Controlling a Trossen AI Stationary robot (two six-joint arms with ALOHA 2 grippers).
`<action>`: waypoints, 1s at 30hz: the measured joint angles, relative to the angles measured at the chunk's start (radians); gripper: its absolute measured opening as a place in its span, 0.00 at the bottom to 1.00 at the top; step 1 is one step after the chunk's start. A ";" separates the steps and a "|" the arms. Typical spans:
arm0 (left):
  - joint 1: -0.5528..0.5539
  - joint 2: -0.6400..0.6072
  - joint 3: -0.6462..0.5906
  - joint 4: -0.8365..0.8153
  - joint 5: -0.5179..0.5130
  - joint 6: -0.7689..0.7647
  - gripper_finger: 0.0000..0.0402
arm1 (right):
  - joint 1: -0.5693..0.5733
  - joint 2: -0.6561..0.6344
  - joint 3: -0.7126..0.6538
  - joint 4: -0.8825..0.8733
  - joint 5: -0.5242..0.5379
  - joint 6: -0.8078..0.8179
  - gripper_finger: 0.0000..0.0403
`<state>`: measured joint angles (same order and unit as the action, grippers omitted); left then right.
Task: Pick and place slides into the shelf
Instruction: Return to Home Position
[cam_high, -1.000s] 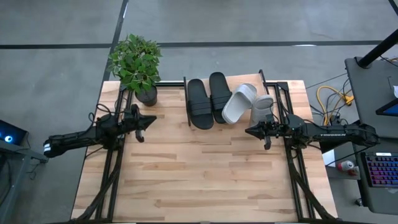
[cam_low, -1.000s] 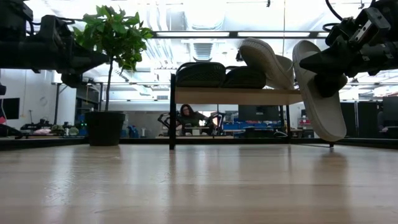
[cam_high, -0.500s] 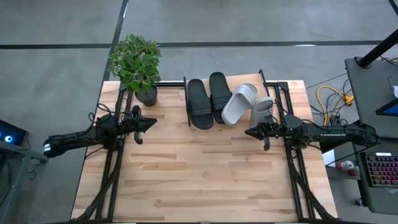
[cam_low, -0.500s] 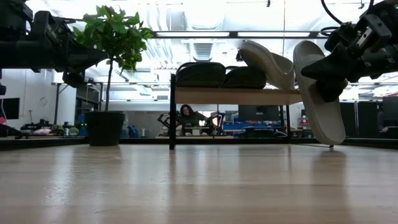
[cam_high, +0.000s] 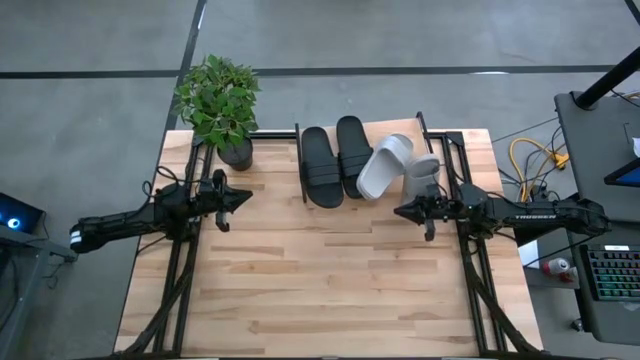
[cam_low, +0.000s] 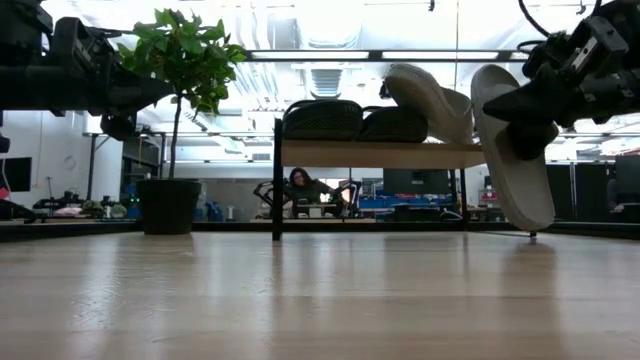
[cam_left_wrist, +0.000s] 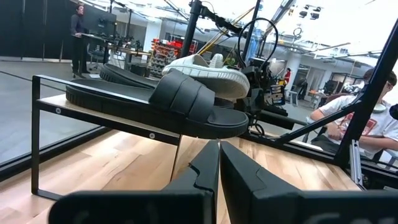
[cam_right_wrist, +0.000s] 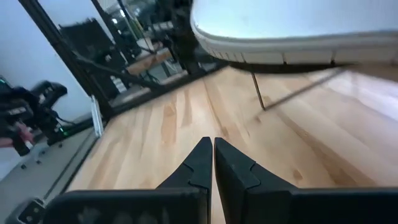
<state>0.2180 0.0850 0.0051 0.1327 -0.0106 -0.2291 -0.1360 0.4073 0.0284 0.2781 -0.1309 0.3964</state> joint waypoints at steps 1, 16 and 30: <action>0.000 0.001 0.000 0.000 0.000 0.000 0.00 | 0.000 0.000 0.000 0.025 -0.006 -0.005 0.02; 0.000 0.006 0.000 -0.001 -0.001 0.001 0.00 | 0.001 0.001 0.001 0.097 -0.120 -0.006 0.02; 0.000 0.006 0.000 -0.006 -0.001 0.007 0.00 | 0.003 0.014 -0.002 0.179 -0.105 0.023 0.02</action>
<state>0.2184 0.0914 0.0051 0.1267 -0.0116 -0.2222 -0.1329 0.4213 0.0265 0.4574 -0.2359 0.4198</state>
